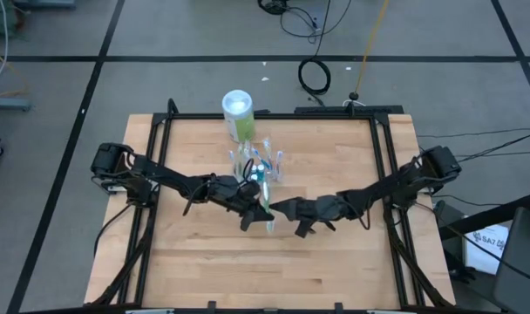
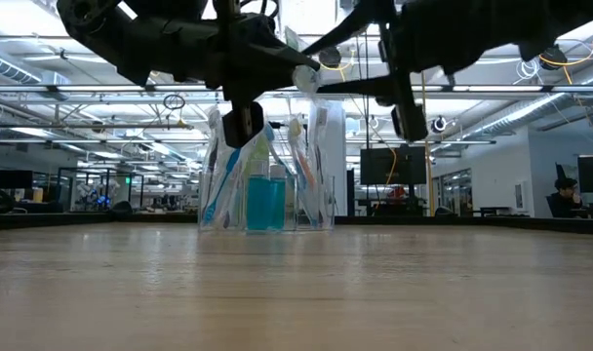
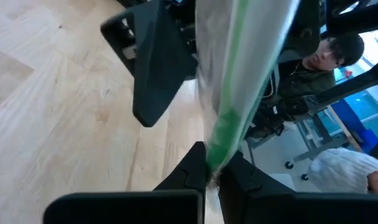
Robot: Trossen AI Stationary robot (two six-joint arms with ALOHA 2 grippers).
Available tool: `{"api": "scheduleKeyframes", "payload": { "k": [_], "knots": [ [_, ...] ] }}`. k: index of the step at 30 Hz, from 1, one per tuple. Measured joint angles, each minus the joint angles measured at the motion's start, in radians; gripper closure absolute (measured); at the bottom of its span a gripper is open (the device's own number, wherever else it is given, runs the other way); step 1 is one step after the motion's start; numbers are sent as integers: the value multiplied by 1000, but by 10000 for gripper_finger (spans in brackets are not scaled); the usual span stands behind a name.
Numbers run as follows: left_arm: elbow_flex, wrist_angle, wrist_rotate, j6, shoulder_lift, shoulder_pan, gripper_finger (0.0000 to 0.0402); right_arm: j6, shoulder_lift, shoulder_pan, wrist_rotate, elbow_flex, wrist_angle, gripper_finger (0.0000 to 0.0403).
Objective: Pick & Place toothbrushing station
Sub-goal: Put the green toothbrush into the right side of the transparent organizer
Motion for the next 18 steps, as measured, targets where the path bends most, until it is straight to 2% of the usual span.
{"api": "scheduleKeyframes", "payload": {
  "k": [3, 10, 16, 18],
  "knots": [
    [-1, -7, 8, -1, 0, -1, 394, -45, 32, -11, -31, 0, 57, 240],
    [-3, -57, 6, -9, -1, -2, 385, -75, 87, -10, -23, 13, 136, 240],
    [2, -44, 9, -9, 0, -2, 387, -79, 85, 34, 99, 19, 163, 241],
    [2, -45, 16, -19, -2, -3, 383, -79, 82, 48, 102, 19, 179, 241]
  ]
}}
